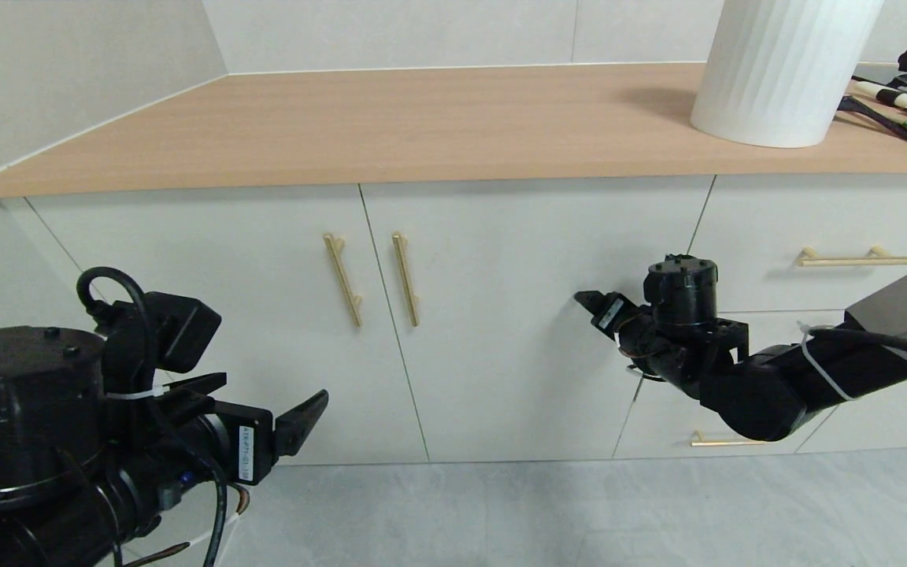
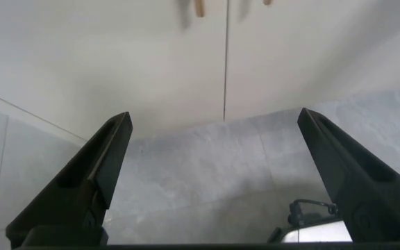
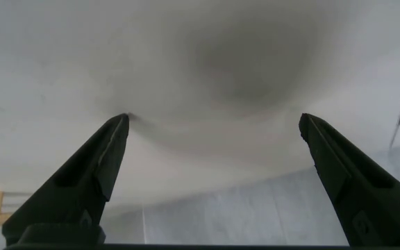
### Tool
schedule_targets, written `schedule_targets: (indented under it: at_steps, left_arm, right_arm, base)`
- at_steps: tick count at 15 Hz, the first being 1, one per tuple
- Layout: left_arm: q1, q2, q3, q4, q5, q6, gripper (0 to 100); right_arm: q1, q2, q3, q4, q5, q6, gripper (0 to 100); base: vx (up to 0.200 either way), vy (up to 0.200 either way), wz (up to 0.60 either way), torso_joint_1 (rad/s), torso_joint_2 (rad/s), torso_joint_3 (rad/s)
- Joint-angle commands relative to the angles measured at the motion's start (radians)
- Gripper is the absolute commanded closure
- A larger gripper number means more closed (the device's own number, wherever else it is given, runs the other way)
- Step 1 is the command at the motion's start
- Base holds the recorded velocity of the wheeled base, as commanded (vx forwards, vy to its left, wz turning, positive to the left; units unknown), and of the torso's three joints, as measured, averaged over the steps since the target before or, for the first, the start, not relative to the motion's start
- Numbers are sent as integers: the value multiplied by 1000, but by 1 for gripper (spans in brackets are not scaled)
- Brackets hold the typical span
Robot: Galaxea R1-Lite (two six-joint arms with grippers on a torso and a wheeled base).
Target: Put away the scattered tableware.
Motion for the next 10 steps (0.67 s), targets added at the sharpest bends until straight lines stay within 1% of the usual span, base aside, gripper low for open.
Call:
schedule_targets:
  at_steps: [1, 4, 6, 7, 8, 10]
  left_arm:
    - [0, 3, 0, 0, 0, 0, 0]
    - [0, 1, 0, 0, 0, 0, 0]
    - [0, -2, 2, 0, -1, 0, 0]
    - [0, -5, 3, 0, -1, -2, 0]
    - [0, -5, 3, 0, -3, -2, 0]
    - [2, -30, 2, 0, -3, 1, 0]
  right_arm:
    - [-7, 5, -7, -6, -6, 2, 0]
    - [-9, -12, 2, -6, -6, 2, 0]
    - [-9, -58, 31, -6, -5, -6, 0]
    - [-20, -150, 85, -5, 15, -30, 0]
    - [-20, -209, 125, -5, 27, -67, 0]
    - [-9, -411, 281, -8, 26, -234, 0]
  base:
    - [0, 0, 0, 0, 0, 0]
    - [0, 0, 0, 0, 0, 0]
    - [0, 0, 0, 0, 0, 0]
    - [0, 0, 0, 0, 0, 0]
    - [0, 0, 0, 0, 0, 0]
    - [0, 0, 0, 0, 0, 0]
